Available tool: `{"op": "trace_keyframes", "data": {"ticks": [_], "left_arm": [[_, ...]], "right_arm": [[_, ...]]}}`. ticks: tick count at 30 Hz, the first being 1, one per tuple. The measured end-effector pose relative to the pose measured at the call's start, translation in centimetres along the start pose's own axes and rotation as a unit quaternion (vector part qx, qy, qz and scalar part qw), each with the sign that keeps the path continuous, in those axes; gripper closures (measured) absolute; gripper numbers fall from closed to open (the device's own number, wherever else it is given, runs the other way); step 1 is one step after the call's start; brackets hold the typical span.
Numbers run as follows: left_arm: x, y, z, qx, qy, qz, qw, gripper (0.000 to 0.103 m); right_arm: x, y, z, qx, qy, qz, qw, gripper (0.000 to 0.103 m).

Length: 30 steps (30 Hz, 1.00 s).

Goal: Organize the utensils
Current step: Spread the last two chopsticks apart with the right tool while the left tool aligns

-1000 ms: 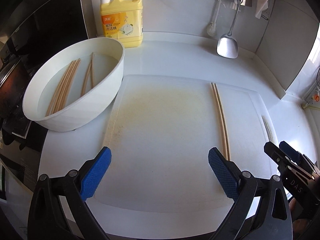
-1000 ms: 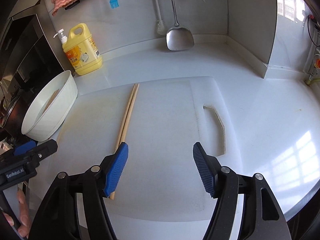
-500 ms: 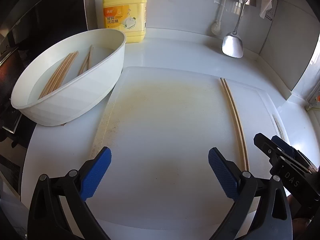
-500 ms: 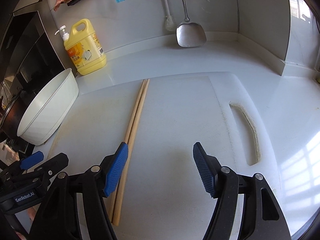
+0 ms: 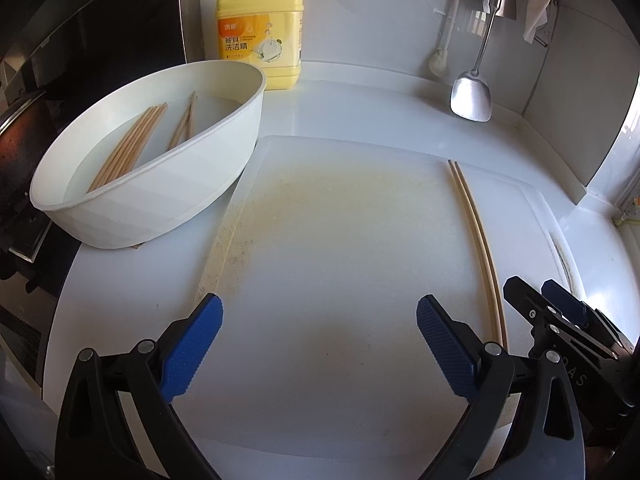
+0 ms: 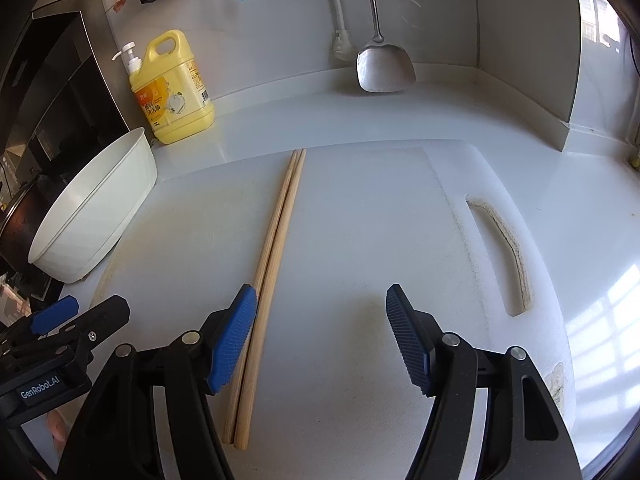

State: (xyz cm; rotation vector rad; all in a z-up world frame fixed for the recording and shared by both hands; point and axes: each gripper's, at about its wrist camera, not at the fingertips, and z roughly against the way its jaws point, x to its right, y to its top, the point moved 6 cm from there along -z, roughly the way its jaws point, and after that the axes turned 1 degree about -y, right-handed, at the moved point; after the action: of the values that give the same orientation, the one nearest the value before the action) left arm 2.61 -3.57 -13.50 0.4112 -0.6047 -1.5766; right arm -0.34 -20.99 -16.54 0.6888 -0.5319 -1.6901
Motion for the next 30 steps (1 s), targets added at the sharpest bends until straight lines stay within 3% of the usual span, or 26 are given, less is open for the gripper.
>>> {"op": "trace_keyframes", "data": {"ticks": [18,30], "left_arm": [[0.1,-0.3,-0.1,-0.003,-0.008,0.004,1.0,0.007],[0.2,-0.2,-0.4,-0.008,-0.012,0.006,0.9999,0.007]], "right_arm": [[-0.2,-0.4,0.1,0.012,-0.052,0.044,0.998,0.039],[-1.0,-0.7,-0.1,0.011,-0.058,0.069,0.996,0.039]]}}
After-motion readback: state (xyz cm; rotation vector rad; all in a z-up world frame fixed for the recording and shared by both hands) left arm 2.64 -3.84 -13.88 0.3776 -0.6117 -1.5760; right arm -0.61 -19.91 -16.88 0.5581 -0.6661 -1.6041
